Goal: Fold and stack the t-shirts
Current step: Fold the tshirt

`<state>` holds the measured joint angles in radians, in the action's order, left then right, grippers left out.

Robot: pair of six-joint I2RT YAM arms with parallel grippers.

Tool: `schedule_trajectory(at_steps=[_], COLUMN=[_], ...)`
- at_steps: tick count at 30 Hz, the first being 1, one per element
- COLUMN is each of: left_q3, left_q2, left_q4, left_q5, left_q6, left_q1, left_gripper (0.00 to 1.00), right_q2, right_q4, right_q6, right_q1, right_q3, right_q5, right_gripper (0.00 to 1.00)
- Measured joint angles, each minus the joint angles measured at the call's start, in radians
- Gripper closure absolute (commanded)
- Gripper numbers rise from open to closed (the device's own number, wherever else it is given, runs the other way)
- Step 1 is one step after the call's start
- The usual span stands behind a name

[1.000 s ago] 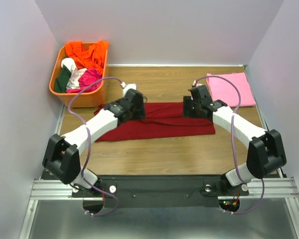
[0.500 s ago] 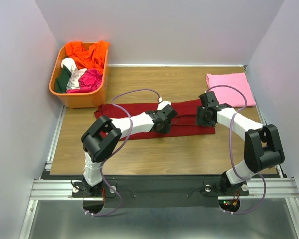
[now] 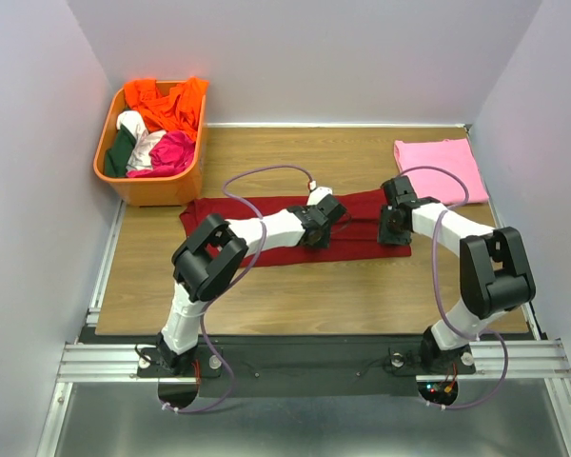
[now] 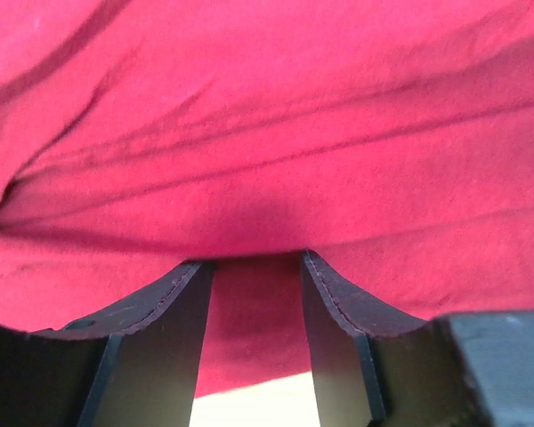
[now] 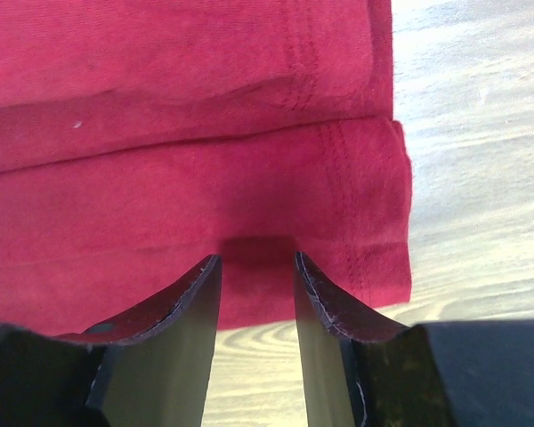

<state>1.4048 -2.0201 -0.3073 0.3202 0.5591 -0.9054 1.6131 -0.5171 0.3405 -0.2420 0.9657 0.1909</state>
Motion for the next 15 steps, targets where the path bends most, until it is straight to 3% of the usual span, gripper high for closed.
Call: schedule_trajectory(at_steps=[15], left_q3=[0.082], left_q2=[-0.02], left_q4=[0.004], left_q5=[0.01], left_q6=[-0.02], left_q1=[0.038], left_gripper=[0.46], right_q2=[0.069], right_q4=[0.031], right_q6=[0.003], right_q1=[0.051], right_q3=[0.101], right_q5=[-0.001], right_gripper=[0.57])
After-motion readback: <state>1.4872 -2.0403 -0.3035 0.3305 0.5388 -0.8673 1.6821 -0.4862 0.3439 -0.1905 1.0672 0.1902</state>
